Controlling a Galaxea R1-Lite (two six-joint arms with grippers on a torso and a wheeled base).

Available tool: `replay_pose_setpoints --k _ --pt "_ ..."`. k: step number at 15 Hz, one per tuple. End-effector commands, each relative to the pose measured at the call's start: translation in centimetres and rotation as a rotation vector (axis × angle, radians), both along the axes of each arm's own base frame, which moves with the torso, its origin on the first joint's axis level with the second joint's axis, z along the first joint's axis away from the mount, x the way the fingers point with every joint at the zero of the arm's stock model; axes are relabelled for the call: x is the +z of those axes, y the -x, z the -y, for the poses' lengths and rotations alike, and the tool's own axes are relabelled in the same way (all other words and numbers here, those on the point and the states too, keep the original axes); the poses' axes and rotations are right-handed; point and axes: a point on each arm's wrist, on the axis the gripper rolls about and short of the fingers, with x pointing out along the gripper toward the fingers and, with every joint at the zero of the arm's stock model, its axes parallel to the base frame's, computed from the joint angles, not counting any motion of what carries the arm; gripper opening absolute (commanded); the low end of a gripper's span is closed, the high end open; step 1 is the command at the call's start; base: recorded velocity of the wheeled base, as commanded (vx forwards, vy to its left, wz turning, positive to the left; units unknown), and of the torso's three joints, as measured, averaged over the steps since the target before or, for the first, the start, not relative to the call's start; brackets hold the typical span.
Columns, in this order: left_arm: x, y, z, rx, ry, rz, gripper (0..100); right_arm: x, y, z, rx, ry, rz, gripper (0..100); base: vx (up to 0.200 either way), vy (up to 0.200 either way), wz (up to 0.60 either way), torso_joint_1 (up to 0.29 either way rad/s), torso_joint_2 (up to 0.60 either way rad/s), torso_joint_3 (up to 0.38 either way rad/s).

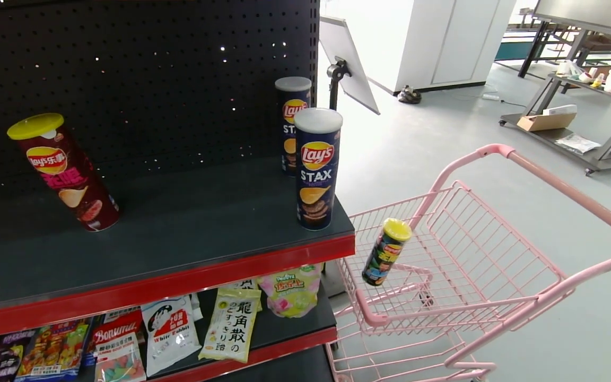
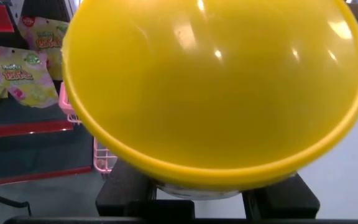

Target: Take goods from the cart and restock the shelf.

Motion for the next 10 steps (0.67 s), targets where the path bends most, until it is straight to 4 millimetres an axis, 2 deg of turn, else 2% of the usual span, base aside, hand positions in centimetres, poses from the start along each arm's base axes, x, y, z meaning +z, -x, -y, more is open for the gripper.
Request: replay_pose_setpoints --k 1,7,10 --pt "0.0 0.0 0.0 0.002 -0.001 -0.001 100 -0.1 -0.2 0.0 0.000 0.008 -0.013 0 0.000 0.000 0.00 0.000 0.00 0.000" --pt "0.0 0.0 0.0 0.000 -0.001 -0.001 100 -0.3 0.0 0.0 0.000 0.010 -0.007 0 0.000 0.000 0.60 0.010 0.00 -0.002" --pt "0.0 0.0 0.0 0.002 -0.001 -0.001 100 -1.4 0.6 0.1 -0.006 0.010 0.001 0 0.000 0.000 0.00 0.000 0.00 0.000"
